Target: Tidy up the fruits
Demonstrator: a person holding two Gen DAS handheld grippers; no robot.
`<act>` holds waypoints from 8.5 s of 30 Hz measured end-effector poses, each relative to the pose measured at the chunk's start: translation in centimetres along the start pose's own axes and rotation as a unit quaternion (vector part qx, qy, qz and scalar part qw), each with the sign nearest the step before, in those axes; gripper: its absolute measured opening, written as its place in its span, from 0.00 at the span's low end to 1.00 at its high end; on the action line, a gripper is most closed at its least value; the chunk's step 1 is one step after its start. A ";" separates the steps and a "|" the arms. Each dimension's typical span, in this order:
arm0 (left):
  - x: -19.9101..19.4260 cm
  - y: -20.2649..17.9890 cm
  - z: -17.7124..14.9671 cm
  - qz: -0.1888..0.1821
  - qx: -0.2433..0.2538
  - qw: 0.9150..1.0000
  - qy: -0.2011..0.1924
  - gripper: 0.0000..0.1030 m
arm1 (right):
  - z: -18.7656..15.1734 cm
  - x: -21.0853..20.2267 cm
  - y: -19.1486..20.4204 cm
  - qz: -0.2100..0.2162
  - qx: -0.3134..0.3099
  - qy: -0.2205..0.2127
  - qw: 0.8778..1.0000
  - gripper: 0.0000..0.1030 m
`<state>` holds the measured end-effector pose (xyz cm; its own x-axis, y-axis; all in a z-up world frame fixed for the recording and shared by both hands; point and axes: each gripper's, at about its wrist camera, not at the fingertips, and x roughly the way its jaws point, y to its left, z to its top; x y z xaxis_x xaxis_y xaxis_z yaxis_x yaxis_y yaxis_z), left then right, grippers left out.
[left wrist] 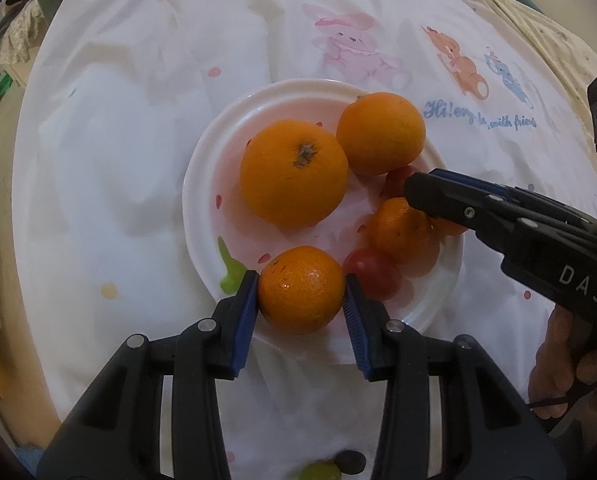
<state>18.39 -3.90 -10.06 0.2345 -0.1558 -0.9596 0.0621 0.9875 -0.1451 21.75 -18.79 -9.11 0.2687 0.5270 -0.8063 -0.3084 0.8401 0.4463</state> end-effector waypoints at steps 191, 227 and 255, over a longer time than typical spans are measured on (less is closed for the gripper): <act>-0.7 3.2 2.0 0.015 -0.048 0.999 -0.010 0.24 | 0.0 1.3 -1.0 0.069 0.080 0.043 0.993 0.24; -12.5 5.1 -3.5 0.076 -0.071 0.977 -0.186 0.92 | -2.7 -9.6 0.7 -0.017 0.034 -0.089 0.995 0.87; -15.5 0.3 -13.1 0.077 -0.028 0.958 -0.274 0.99 | -14.0 -13.7 6.4 -0.150 -0.023 -0.191 0.970 1.00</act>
<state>2.06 -0.87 1.59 0.7113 0.0162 -0.7027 -0.0618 0.9973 -0.0395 3.33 -22.44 -0.60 0.6689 0.2767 -0.6900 -0.2020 0.9609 0.1895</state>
